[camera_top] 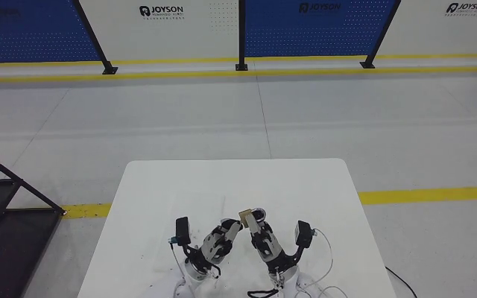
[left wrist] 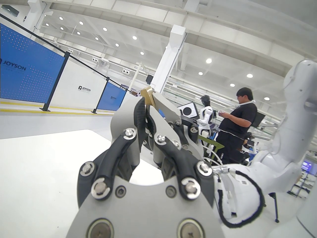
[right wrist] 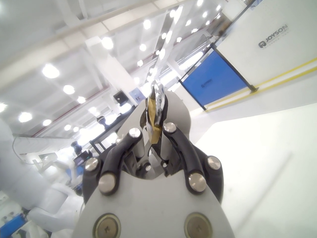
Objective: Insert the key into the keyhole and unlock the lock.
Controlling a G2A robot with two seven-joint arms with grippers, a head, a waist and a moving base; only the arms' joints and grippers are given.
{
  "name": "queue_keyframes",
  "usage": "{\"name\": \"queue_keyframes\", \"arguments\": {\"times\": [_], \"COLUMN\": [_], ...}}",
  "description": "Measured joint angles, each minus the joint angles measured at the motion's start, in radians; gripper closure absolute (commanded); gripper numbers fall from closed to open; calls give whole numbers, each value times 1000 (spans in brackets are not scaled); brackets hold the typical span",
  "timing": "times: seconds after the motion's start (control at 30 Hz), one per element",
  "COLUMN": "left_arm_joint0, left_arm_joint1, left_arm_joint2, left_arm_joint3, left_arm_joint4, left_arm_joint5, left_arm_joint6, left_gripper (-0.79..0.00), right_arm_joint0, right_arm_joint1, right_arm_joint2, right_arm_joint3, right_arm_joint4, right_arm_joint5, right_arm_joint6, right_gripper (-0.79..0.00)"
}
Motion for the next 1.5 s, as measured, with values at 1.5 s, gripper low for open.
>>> {"name": "queue_keyframes", "arguments": {"times": [1.5], "left_arm_joint0": [-23], "left_arm_joint1": [80], "left_arm_joint2": [39], "left_arm_joint3": [-23], "left_arm_joint4": [-436], "left_arm_joint5": [-228], "left_arm_joint6": [-396], "left_gripper": [-169], "right_arm_joint0": [-45], "right_arm_joint1": [24], "right_arm_joint2": [77], "right_arm_joint3": [-52], "right_arm_joint4": [-44], "right_arm_joint5": [-13], "right_arm_joint6": [80], "right_gripper": [0]}}
